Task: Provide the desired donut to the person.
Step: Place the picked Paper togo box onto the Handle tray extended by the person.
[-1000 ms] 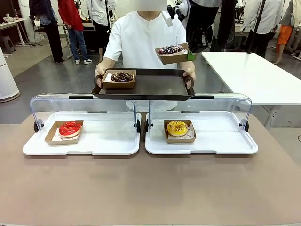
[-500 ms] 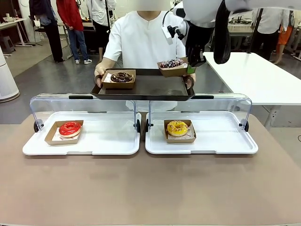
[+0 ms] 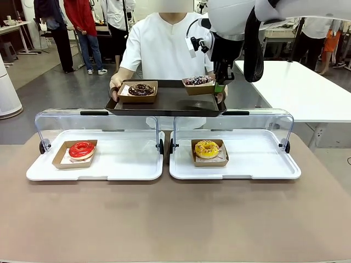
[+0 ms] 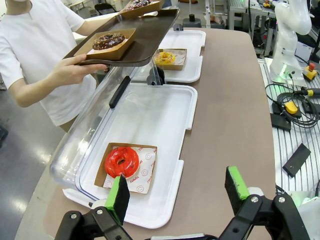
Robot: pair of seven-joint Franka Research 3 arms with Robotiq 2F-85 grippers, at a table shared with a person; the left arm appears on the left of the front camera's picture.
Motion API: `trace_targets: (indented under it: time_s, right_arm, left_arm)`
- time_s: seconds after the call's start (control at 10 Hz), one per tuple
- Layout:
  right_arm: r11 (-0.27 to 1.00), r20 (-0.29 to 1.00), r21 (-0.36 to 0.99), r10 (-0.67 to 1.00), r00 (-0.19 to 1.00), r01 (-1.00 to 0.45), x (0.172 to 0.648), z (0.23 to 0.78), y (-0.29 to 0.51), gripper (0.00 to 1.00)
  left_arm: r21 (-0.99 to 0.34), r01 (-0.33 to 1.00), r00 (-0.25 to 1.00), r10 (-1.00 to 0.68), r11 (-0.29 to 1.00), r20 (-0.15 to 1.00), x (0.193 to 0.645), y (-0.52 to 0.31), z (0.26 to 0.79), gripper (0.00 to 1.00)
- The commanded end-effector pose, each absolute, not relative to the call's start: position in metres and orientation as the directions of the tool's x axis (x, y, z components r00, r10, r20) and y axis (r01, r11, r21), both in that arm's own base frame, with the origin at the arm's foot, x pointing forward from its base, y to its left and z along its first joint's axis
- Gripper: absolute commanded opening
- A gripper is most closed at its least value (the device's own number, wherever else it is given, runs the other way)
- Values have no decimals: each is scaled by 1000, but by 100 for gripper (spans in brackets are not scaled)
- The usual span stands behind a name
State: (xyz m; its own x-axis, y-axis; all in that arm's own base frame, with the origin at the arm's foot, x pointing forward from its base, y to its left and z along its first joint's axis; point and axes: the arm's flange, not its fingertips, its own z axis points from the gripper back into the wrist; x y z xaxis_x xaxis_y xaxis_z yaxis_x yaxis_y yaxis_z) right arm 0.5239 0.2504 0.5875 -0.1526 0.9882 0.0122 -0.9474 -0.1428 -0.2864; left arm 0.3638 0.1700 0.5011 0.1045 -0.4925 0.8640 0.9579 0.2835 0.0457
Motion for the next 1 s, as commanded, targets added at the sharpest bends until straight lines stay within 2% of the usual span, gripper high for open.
trace_targets:
  time_s: [0.0, 0.3, 0.5, 0.8, 0.9]
  right_arm:
    - [-179, 3, -289, 982, -188, -940, 524, 588, 250, 2]
    - [-159, 8, -287, 986, -168, -945, 523, 588, 252, 2]
    - [-66, 98, -298, 990, -99, -952, 521, 594, 256, 2]
    - [53, 119, -309, 993, 17, -949, 532, 584, 263, 2]
    - [56, 123, -297, 992, 20, -953, 532, 579, 263, 2]
  left_arm:
    - [57, 957, 92, -481, 285, 872, 363, 171, 502, 100]
    - [57, 957, 92, -481, 285, 872, 363, 171, 502, 100]
    - [57, 957, 92, -481, 285, 872, 363, 171, 502, 100]
    - [57, 957, 92, -481, 285, 872, 363, 171, 502, 100]
    - [57, 957, 92, -481, 285, 872, 363, 171, 502, 100]
